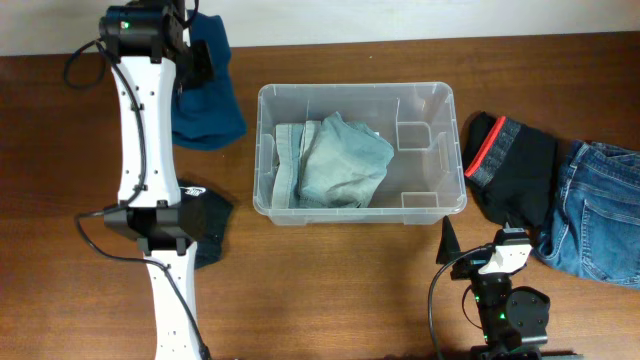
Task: Pack container
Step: 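Lift the teal shirt with the left gripper over the container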
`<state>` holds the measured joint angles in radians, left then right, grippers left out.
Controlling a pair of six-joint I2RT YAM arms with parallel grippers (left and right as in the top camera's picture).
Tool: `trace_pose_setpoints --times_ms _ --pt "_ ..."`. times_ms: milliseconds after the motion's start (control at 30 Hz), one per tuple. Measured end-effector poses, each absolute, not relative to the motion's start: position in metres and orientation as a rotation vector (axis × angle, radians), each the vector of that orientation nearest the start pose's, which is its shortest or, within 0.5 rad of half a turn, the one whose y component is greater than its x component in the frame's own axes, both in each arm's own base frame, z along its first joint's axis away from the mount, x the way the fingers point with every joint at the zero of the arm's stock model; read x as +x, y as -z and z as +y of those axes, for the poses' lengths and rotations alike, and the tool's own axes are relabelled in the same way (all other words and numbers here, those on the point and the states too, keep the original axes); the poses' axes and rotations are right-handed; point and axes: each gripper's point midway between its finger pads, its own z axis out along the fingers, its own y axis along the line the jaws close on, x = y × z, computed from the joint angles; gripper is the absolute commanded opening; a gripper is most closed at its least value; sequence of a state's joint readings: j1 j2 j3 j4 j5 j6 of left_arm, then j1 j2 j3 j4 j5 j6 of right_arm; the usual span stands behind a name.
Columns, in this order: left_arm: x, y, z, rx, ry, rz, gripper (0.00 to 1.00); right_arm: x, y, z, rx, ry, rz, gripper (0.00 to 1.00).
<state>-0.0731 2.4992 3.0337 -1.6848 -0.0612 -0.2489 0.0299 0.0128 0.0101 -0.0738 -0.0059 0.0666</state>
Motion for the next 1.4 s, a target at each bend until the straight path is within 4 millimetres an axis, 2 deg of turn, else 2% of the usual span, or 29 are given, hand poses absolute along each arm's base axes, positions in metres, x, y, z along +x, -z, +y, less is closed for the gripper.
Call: trace_pose_setpoints --times_ms 133,400,467,600,800,933,1067,1233,1400 --pt "0.508 -0.229 -0.063 -0.212 0.126 2.705 0.01 0.246 -0.157 0.008 0.026 -0.079 1.648 0.98" --pt "0.488 -0.231 -0.162 -0.027 0.282 2.724 0.01 0.246 -0.157 0.008 0.026 -0.079 1.648 0.98" --pt "0.482 -0.234 -0.179 -0.003 0.303 2.721 0.01 0.246 -0.157 0.008 0.026 -0.078 1.648 0.98" --pt "0.471 -0.249 -0.212 0.056 0.352 2.677 0.01 0.246 -0.157 0.008 0.026 -0.079 1.648 0.98" --pt "0.442 -0.279 -0.275 0.165 0.463 2.594 0.0 0.246 -0.157 0.008 0.025 -0.078 1.648 0.98" --pt "0.424 -0.287 -0.312 0.211 0.528 2.567 0.01 0.246 -0.157 0.008 0.026 -0.078 1.648 0.98" --pt "0.407 -0.287 -0.334 0.218 0.544 2.571 0.0 0.246 -0.157 0.008 0.026 -0.078 1.648 0.98" --pt "0.394 -0.287 -0.351 0.225 0.487 2.554 0.01 0.246 -0.157 0.008 0.026 -0.079 1.648 0.98" --pt "0.384 -0.274 -0.367 0.243 0.46 2.574 0.01 0.246 -0.157 0.008 0.026 -0.079 1.648 0.98"
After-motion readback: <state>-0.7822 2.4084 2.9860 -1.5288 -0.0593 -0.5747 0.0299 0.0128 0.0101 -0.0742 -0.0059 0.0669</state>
